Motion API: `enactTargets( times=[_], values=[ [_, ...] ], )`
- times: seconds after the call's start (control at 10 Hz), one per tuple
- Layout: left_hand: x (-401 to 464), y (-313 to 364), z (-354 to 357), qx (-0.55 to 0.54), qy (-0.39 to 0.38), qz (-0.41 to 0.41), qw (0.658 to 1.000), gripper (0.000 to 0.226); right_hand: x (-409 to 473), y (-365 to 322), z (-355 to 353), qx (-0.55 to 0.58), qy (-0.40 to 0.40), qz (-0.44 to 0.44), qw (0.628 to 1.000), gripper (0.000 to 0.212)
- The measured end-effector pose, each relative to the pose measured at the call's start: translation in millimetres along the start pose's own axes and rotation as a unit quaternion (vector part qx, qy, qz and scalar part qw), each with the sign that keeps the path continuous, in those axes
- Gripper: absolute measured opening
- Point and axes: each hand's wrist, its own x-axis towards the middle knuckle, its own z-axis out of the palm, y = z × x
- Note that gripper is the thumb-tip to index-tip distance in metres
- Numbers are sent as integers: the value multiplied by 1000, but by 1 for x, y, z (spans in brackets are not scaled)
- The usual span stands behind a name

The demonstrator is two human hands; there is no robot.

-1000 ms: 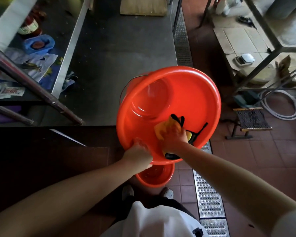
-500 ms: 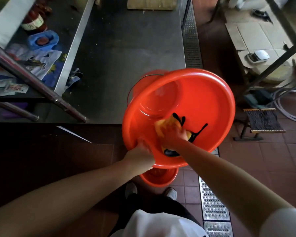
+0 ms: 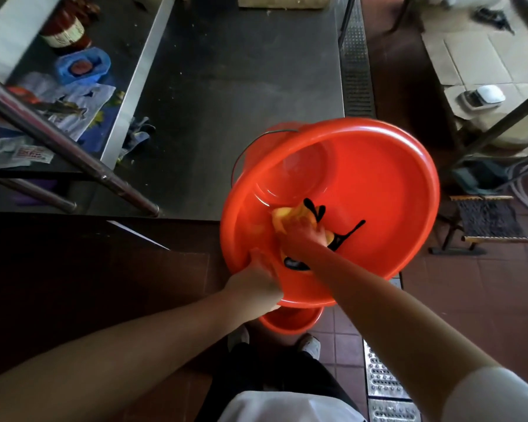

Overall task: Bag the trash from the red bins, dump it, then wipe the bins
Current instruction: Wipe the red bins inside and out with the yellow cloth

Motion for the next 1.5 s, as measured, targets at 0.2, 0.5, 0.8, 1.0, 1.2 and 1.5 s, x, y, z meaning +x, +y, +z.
enactTargets(
  times=[0.2,0.5,0.8,1.0,1.2,1.5],
  values=[
    [1,5,15,83,-36,-14,996,57,10,40,-18,72,27,22,997,60],
    [7,-2,18,92,-17,-19,995,60,27,31,-1,-9,42,0,999,44],
    [1,-2,21,-25,37,-24,999,48,-58,19,2,-70,18,-21,997,59],
    [6,3,30,17,-9,-32,999,70,-117,15,12,-56,44,-22,997,62],
    [6,-3,28,21,-24,-9,999,75,-123,21,19,-43,45,-33,998,62],
    [6,-3,30,89,0,6,996,39,-41,19,17,2,45,-12,999,56]
  ],
)
